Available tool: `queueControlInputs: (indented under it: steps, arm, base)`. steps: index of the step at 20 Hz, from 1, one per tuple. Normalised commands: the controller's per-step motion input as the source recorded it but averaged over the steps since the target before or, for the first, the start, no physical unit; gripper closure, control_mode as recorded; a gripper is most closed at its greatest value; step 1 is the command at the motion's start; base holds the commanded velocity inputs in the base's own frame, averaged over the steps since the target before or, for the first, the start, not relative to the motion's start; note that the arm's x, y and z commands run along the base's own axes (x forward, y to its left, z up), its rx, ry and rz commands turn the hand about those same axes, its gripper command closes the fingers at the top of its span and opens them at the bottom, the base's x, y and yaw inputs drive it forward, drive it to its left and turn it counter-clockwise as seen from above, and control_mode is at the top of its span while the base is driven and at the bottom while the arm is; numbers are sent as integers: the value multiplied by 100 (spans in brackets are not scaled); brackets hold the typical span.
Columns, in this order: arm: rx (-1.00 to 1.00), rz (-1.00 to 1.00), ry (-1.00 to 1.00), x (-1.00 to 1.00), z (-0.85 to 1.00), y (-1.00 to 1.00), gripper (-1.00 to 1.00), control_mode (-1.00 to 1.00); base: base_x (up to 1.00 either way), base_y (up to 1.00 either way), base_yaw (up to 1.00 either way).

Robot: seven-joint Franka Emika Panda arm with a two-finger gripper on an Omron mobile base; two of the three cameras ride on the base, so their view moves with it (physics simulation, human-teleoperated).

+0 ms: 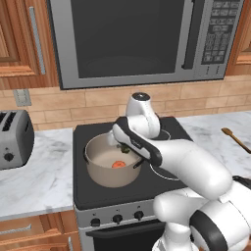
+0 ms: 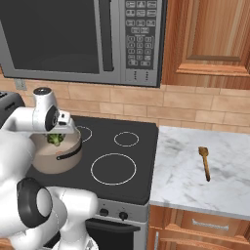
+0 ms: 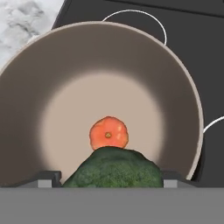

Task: Put the broccoli and squash in the pot. Retrieve the spatula and lightly stir the vegetables in the pot.

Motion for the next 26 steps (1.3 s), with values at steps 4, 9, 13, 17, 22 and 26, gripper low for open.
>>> queueControlInputs:
  steps: [4, 9, 13, 17, 22, 26]
  arm:
    - [0, 0, 0, 19, 0, 34, 100, -100]
    - [0, 0, 0, 17, 0, 13, 100, -100]
    - [0, 0, 0, 3, 0, 1, 100, -100]
    - [0, 0, 0, 0, -13, 0, 100, -100]
    - [0, 0, 0, 0, -15, 0, 100, -100]
    - [0, 0, 0, 0, 0, 0, -100, -100]
  base:
    - [0, 0, 0]
    - [0, 0, 0]
    - [0, 0, 0]
    - [0, 0, 0]
    - [0, 0, 0]
    - [0, 0, 0]
